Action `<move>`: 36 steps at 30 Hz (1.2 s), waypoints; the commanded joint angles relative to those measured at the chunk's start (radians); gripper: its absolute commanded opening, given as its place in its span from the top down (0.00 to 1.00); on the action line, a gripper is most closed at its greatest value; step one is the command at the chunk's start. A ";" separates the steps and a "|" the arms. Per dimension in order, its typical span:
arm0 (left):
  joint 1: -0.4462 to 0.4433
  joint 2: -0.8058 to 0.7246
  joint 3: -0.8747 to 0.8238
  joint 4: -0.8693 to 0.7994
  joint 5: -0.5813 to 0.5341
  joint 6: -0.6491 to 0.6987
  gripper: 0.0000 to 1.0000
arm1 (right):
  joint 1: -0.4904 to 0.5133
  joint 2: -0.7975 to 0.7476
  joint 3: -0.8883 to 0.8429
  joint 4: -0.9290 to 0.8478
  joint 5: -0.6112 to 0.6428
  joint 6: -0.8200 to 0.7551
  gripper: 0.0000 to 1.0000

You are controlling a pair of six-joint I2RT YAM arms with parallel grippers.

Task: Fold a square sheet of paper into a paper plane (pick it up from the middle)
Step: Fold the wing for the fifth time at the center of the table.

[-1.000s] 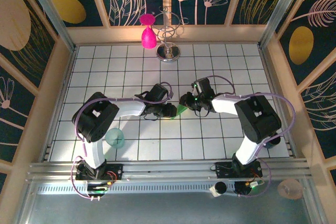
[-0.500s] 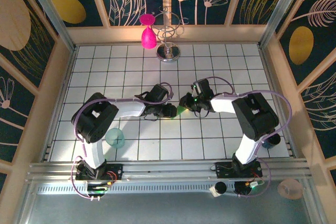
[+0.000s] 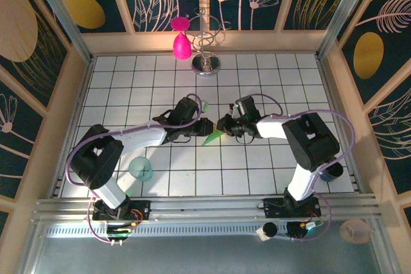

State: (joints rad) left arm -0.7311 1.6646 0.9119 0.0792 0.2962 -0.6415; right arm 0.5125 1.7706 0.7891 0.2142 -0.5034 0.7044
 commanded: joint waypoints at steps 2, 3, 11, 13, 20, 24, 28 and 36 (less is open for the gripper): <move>0.003 0.039 -0.004 0.026 0.070 -0.001 0.89 | 0.007 0.027 -0.011 0.042 -0.035 -0.004 0.86; 0.003 0.043 0.002 0.023 0.081 0.001 0.91 | 0.006 0.031 -0.010 0.041 -0.034 -0.002 0.87; 0.004 0.124 0.017 -0.004 0.124 0.015 0.94 | 0.006 0.067 0.020 -0.002 -0.012 0.013 0.90; 0.004 0.137 0.025 -0.021 0.115 0.022 0.94 | 0.006 0.074 0.026 -0.008 -0.012 0.016 0.90; 0.002 0.172 0.056 -0.072 0.062 0.049 0.93 | 0.008 0.082 0.040 -0.042 -0.004 0.018 0.90; 0.004 0.191 0.104 -0.083 0.051 0.053 0.93 | 0.008 0.085 0.041 -0.048 -0.003 0.019 0.90; 0.004 0.209 0.127 -0.116 0.007 0.065 0.94 | 0.008 0.087 0.045 -0.055 -0.003 0.020 0.90; 0.003 0.238 0.127 -0.136 -0.011 0.078 0.98 | 0.008 0.103 0.055 -0.080 0.004 0.017 0.90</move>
State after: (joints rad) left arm -0.7315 1.8805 1.0248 -0.0143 0.3054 -0.5831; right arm 0.5125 1.8378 0.8310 0.1921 -0.5213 0.7158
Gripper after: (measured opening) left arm 0.060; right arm 0.100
